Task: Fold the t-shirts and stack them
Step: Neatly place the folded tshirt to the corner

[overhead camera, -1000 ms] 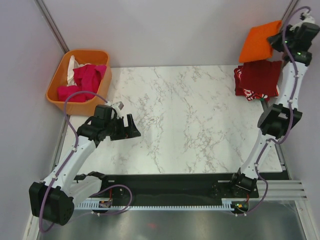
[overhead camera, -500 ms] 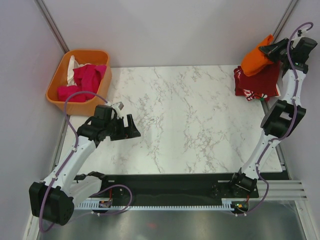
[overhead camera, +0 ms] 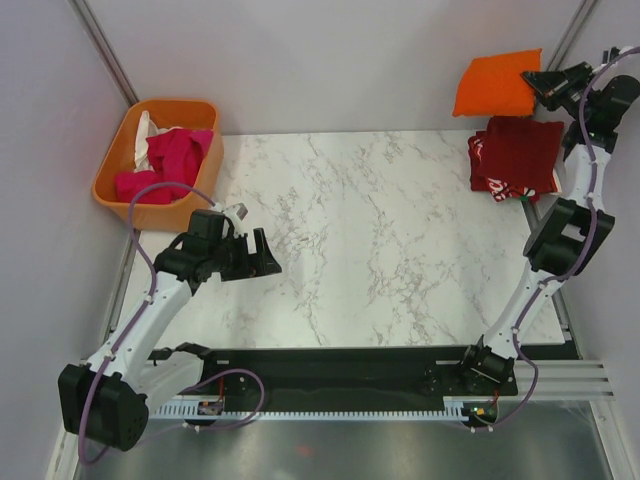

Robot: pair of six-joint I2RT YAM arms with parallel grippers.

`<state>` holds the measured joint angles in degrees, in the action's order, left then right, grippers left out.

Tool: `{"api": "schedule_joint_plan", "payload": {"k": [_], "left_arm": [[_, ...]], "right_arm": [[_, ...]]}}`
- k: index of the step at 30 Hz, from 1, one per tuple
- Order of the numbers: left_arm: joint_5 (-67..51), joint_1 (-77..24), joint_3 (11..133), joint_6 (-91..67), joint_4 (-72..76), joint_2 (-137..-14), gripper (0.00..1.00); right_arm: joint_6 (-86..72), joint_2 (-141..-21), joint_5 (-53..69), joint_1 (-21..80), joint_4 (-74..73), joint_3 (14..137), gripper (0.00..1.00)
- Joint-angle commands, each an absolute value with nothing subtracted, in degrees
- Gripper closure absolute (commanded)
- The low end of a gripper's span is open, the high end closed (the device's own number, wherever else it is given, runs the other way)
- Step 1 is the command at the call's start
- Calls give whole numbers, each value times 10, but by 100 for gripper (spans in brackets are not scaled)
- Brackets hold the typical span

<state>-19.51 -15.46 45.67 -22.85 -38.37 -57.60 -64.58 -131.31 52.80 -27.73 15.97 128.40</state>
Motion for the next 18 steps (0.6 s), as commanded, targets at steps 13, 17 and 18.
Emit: {"api": "schedule_joint_plan", "payload": {"k": [13, 17, 18], "left_arm": [[-219, -153, 454, -212, -359, -587, 7], [-220, -154, 454, -213, -359, -586, 7], [-220, -153, 454, -213, -359, -584, 7]], "right_arm": [[-505, -1296, 434, -413, 141, 989, 100], [-481, -1256, 327, -444, 63, 964, 100], [-472, -1231, 302, -451, 29, 952, 100]]}}
